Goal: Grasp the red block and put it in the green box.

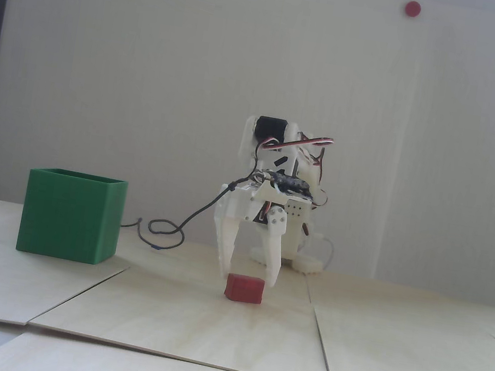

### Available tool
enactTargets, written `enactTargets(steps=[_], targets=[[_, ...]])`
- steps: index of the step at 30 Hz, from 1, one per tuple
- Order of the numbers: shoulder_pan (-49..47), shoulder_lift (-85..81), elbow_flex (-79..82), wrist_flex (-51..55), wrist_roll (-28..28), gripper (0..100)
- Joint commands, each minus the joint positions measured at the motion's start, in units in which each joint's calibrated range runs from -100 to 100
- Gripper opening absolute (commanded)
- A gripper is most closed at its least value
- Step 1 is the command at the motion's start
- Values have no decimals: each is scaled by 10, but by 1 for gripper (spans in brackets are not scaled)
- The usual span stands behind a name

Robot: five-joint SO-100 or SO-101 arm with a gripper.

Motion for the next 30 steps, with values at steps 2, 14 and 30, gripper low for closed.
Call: enactTargets(steps=[2, 14, 30], targets=[[-14, -117, -12, 60, 1, 26], [1, -133, -13, 71, 0, 26], [22, -61, -147, 70, 1, 26]])
